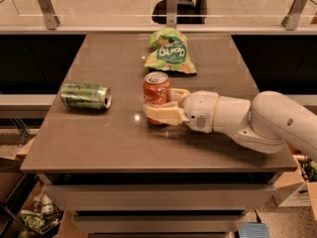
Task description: Place coke can upright
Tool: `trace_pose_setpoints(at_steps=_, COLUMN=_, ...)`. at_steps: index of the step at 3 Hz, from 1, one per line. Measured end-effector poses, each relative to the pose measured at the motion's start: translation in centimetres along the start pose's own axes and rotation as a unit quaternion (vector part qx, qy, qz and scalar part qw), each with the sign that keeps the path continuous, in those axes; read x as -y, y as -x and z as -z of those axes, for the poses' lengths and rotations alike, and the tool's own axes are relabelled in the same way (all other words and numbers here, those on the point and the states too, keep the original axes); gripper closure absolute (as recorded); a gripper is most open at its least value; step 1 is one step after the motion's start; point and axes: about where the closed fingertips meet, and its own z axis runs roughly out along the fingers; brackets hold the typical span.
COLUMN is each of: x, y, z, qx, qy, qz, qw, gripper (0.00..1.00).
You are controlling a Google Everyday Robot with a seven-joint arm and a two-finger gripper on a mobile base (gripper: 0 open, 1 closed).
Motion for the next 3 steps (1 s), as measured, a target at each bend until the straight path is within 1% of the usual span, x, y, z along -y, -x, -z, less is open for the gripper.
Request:
trace_pose_setpoints(at_steps=1, x=-0.04, y=0.23, z=0.03, qx=0.0, qy=0.0, qz=0.0, qw=1.0, gripper=0.85)
trace_pose_setpoints(at_steps=3, x=-0.05, y=0.24, z=0.02, qx=0.0, qy=0.0, qz=0.0, qw=1.0, gripper=0.39)
